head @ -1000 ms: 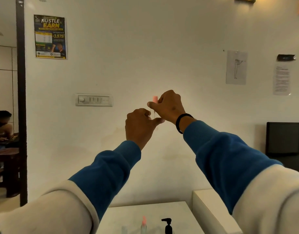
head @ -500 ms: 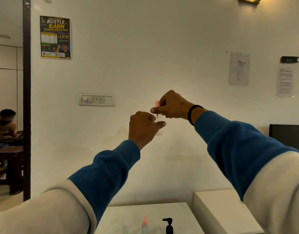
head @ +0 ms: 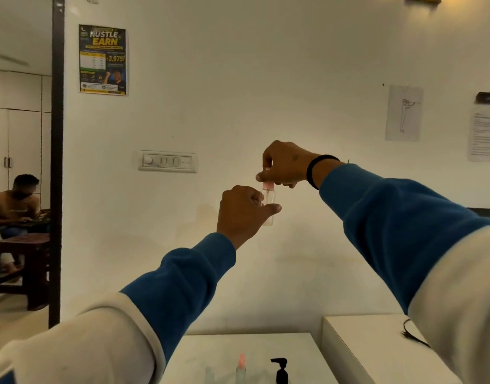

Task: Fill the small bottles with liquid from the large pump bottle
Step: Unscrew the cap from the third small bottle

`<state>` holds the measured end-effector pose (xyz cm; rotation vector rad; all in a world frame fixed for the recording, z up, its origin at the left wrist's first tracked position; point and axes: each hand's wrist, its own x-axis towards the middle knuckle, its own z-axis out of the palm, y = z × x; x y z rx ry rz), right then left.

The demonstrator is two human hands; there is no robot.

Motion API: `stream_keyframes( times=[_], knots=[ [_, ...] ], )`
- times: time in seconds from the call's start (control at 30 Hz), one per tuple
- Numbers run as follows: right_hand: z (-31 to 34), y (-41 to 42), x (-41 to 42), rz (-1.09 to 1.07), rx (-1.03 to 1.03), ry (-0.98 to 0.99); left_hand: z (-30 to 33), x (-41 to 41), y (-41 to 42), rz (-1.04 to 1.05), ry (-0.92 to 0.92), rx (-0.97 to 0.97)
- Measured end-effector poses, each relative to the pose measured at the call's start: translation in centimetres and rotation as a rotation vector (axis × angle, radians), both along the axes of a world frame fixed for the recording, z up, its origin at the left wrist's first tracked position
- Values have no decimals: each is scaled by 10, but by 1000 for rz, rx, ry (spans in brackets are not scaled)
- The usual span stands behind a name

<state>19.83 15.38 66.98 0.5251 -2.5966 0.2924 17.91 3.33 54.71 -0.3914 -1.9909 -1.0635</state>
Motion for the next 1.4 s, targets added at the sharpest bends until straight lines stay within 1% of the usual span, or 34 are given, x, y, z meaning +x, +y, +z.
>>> stream_keyframes(
  times=[0.13,0.27,0.33,0.53,0.6,0.7,0.87,1.0,1.13,1.23,1.4],
  knots=[
    [3,-4,0,31,23,-129,-2,-1,-2,-15,-17,26],
    [2,-3,-3,-34,43,-41,-2,-4,-2,-7,2,20],
    [2,-2,-5,-28,45,-26,-1,-5,-1,3,5,12],
    [4,-3,-2,62,35,-187,-8,-8,-2,12,-9,14],
    [1,-3,-3,3,15,-161,-10,-8,-3,16,-12,11],
    [-1,-2,-6,-88,23,-53,-11,-8,-4,17,-16,3],
    [-1,-2,-6,-12,-30,-138,-15,-7,-1,18,-35,-10],
    [-2,-3,-4,45,-20,-227,-18,-7,-2,34,-40,7],
    [-8,0,-7,3,-89,-146,-17,-8,-3,6,-46,33],
    [-12,2,-11,-5,-59,-104,-17,-7,-2,-15,-52,30],
    [-7,1,-4,60,-26,-236,-20,-6,-2,-31,-69,56]
  ],
)
